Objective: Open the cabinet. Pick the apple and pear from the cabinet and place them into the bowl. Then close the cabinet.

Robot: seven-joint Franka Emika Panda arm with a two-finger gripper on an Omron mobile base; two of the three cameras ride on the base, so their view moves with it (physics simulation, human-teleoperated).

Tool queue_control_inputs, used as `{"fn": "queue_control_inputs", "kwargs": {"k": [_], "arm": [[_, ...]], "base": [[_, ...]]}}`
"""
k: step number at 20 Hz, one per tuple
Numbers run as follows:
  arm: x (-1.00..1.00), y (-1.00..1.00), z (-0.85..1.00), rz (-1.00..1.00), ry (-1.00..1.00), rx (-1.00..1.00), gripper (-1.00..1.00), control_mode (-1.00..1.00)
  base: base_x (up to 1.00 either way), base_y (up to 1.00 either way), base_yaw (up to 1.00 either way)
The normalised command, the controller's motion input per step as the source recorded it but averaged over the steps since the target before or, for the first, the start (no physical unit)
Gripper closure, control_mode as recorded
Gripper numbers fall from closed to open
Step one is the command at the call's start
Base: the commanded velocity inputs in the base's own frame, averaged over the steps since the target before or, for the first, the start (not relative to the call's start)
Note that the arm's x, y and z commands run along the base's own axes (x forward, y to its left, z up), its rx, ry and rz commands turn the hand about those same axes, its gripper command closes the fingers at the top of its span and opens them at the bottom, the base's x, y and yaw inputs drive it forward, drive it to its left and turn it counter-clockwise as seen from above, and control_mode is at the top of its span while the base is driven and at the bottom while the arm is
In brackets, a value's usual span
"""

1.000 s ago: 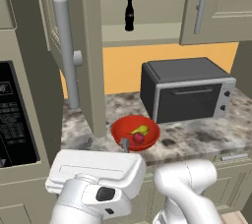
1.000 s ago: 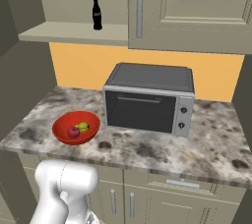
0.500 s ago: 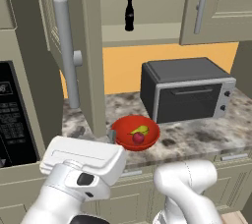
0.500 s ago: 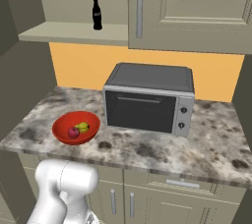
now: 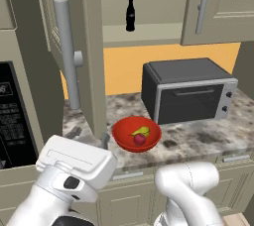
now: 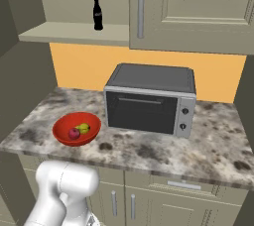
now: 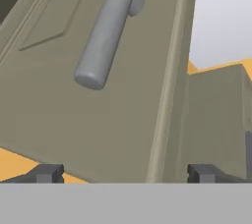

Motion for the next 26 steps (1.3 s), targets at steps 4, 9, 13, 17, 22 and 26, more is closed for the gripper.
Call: {"fn": "queue_control_inputs", "kwargs": {"k": [4,9,13,17,22,26], "arm": [[0.19,0.00,0.00,-0.13,0.00,0.00,-1.00,-1.00],[0.19,-0.03,0.03,-0.10,-0.01,-0.01,-1.00,-1.00],[0.01,-0.31,0.03,-0.04,0.00,-0.03,-1.00,-1.00],[0.00,-0.44,0.00,-0.04,-0.01,-0.03,-1.00,-1.00],[0.00,-0.51,0.00,-0.02,-0.02,-0.05,-1.00,-1.00],[0.12,-0.48,0.08,0.00,-0.01,-0.04,-1.00,-1.00]], "base": [[0.00,0.00,0.00],[0.00,0.00,0.00],[0.00,0.00,0.00],[0.00,0.00,0.00],[0.00,0.00,0.00],[0.00,0.00,0.00]]}}
